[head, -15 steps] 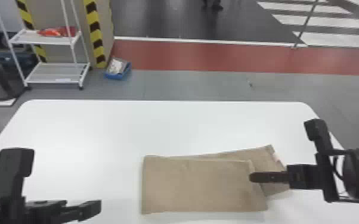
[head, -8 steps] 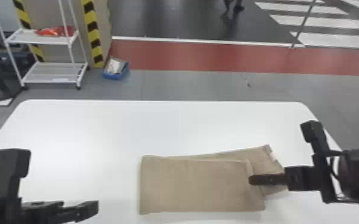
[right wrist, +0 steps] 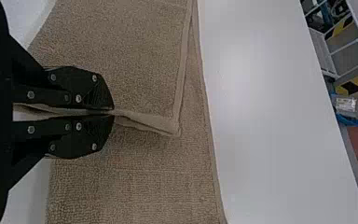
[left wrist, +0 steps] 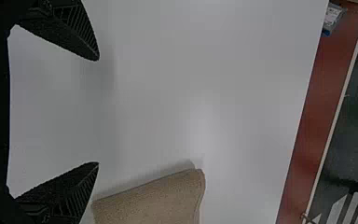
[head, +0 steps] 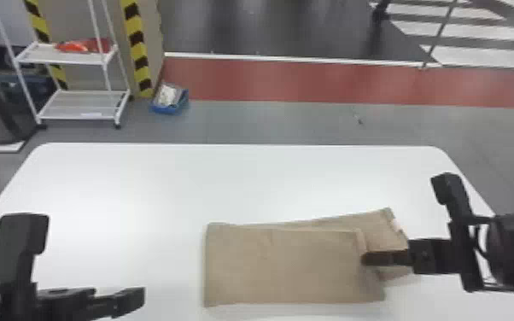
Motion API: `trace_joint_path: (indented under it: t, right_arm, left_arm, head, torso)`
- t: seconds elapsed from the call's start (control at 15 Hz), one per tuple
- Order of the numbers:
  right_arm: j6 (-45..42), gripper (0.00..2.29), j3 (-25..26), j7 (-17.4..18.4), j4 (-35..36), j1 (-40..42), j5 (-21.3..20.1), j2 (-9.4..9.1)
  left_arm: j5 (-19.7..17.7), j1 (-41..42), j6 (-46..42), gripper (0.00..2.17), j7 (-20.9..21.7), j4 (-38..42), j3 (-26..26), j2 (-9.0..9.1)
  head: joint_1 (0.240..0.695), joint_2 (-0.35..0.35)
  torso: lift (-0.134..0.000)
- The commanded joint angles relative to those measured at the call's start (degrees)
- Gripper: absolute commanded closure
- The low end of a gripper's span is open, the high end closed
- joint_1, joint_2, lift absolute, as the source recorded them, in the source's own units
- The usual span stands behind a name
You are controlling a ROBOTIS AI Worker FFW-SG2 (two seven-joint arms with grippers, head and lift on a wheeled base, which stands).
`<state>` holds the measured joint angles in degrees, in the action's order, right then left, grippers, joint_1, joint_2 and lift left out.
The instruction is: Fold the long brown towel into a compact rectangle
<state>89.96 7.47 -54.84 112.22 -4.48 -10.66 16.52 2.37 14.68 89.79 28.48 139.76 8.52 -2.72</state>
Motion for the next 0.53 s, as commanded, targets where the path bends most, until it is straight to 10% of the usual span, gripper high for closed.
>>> trace_joint_path:
  t: [0.0, 0.47]
  right_arm:
    - [0.1, 1.18, 0.0, 0.0, 0.0, 0.0, 0.1, 0.00]
    - [0.1, 1.18, 1.8, 0.0, -0.1, -1.3, 2.2, -0.79]
  left_arm:
    - [-0.1, 0.1, 0.2, 0.08, 0.1, 0.1, 0.1, 0.00]
    - [-0.1, 0.2, 0.2, 0.08, 0.2, 0.1, 0.3, 0.00]
  head:
    - [0.695, -0.088]
    - [0.695, -0.081]
  torso:
    - [-0.124]
    - [-0.124]
